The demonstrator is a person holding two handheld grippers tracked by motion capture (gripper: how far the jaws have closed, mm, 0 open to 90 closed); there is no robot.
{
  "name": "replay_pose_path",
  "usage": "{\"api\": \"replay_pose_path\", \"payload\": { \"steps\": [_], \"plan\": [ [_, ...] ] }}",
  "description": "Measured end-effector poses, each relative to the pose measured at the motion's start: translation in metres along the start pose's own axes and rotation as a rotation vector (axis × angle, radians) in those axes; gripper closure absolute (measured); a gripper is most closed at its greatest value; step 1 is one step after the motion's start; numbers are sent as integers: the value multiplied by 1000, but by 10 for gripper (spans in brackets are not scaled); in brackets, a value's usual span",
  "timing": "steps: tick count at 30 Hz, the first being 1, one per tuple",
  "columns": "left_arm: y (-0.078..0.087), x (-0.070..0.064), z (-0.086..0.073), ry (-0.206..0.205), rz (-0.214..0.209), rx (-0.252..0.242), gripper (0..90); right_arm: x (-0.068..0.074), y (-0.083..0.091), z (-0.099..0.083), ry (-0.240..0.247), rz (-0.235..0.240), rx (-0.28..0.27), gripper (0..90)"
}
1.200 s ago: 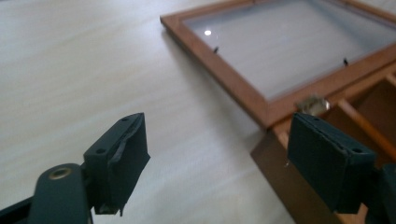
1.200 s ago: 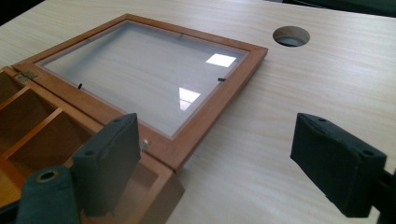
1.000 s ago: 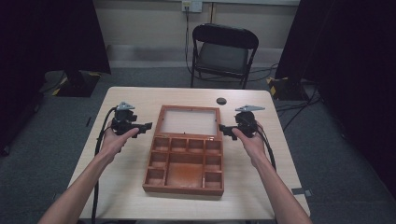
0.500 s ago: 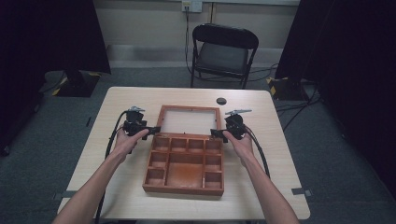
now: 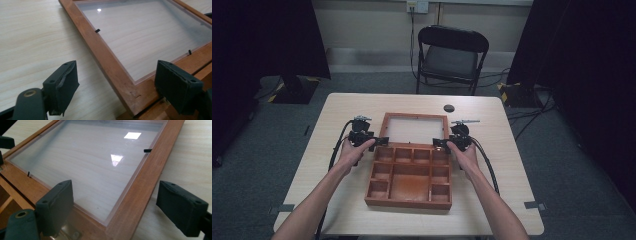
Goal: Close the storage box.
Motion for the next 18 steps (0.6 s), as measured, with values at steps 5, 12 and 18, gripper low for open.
{"api": "replay_pose_path", "payload": {
  "steps": [5,12,18],
  "plan": [
    [-4,-2,1,3,-6,2,170,1,-2,-2,-27,10,1,118],
    [-6,2,-3,47,-36,-7,128,3,-8,-4,-89,37,7,94],
    [-7,4,-5,71,-49,-9,127,5,-10,-5,-130,41,20,105]
  ]
}}
Point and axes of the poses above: each handheld gripper's, and its own axes: y roughly backward along the jaws, z roughly out of its top, x roughly to its left, the point moved 3 cm from there along -y, roughly forward along the jaws, and after that the axes turned 14 degrees about -y, right-handed, at the moved point
